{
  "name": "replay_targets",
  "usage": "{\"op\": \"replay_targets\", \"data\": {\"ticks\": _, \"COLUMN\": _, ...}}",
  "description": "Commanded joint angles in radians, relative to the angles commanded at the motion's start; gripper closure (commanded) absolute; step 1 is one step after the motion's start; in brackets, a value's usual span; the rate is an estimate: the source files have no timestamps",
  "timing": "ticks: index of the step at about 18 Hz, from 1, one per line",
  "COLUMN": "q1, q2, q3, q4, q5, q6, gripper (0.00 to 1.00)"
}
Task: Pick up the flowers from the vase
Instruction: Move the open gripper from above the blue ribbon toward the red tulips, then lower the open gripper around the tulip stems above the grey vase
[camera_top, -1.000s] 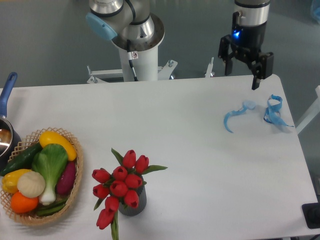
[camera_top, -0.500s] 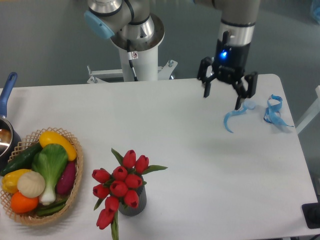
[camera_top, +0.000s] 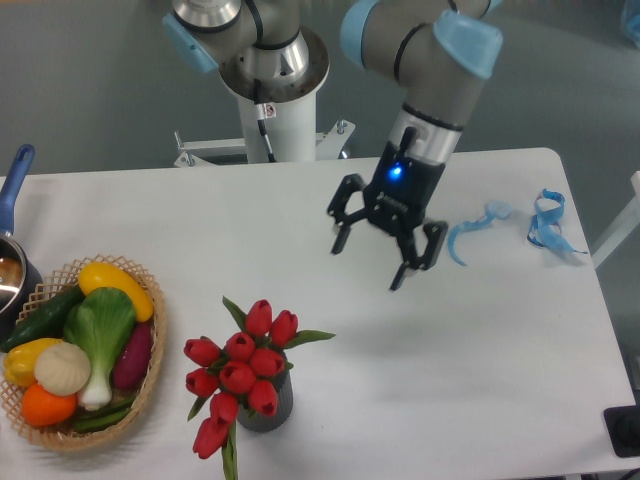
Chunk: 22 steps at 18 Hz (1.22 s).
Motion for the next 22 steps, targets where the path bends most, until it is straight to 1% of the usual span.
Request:
{"op": "replay_targets", "data": {"ticks": 2, "q1": -0.026, "q2": -0.023, "q3": 0.003, "q4": 0.014, "q5": -0.034, "q6": -0.002, "gripper": 0.0}}
{"op": "replay_targets", "data": {"ticks": 6, "q1": -0.077, "q2": -0.054, "q3": 0.005, "q4": 0.035, "q5": -0.064, "q6": -0.012, "gripper": 0.0}}
{"op": "replay_targets", "data": {"ticks": 9, "q1": -0.083, "q2": -0.089, "q3": 0.009, "q4": 0.064, "q5": -0.106, "q6": -0.012, "gripper": 0.0}}
{"op": "replay_targets", "data": {"ticks": 13, "q1": -0.098, "q2": -0.149, "q3": 0.067, "q4": 0.069, "q5": -0.111, "q6": -0.024, "gripper": 0.0}}
{"op": "replay_targets", "data": {"ticks": 16, "q1": -0.098, "q2": -0.17, "q3": 0.094, "q4": 0.069, "q5": -0.112, "q6": -0.04, "gripper": 0.0}}
{"op": "replay_targets", "data": {"ticks": 19, "q1": -0.098, "q2": -0.183, "q3": 0.103, "q4": 0.069, "q5": -0.111, "q6": -0.04, "gripper": 0.0}}
{"op": "replay_targets", "data": {"ticks": 22, "q1": -0.1, "q2": -0.207, "q3": 0.12, "q4": 0.071, "q5": -0.111, "q6": -0.043, "gripper": 0.0}}
